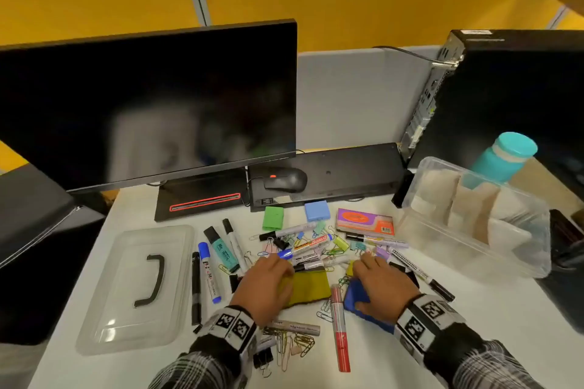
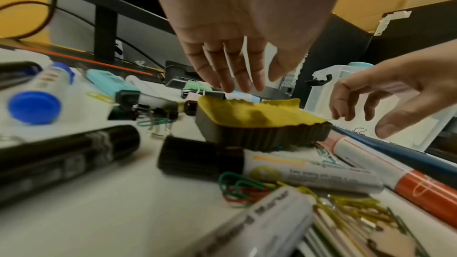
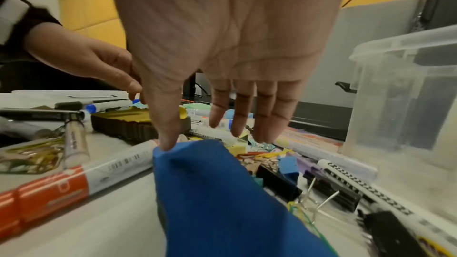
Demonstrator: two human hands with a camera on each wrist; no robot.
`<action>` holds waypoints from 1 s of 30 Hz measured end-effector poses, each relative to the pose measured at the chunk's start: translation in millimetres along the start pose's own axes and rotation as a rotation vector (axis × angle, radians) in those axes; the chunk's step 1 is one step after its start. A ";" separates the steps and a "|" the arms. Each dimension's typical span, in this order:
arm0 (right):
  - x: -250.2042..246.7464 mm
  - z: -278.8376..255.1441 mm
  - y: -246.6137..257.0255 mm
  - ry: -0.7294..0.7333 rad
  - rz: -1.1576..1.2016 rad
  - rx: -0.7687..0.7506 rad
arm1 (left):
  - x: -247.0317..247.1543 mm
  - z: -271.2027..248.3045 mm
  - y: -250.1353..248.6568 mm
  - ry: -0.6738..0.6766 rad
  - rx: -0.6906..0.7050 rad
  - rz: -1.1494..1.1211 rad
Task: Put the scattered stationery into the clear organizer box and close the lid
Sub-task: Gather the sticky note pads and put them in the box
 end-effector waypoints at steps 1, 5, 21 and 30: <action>2.6 1.7 0.2 0.022 0.010 0.049 | 1.8 3.1 -0.6 0.025 0.015 0.023; 15.8 4.7 1.3 0.059 0.064 0.170 | 10.3 13.0 -0.4 0.111 0.083 0.133; 18.4 -5.9 10.9 -0.064 0.153 0.331 | 15.7 15.0 7.6 0.174 0.080 0.234; -35.3 -35.0 -40.3 -0.333 1.285 0.102 | -20.2 -0.2 14.2 -0.001 -0.079 -0.468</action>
Point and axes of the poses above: each hand's wrist, its own z-axis towards the middle knuckle, its own x-axis out of the palm, y = z × x, the point moved 2 cm from there along z, towards the middle knuckle
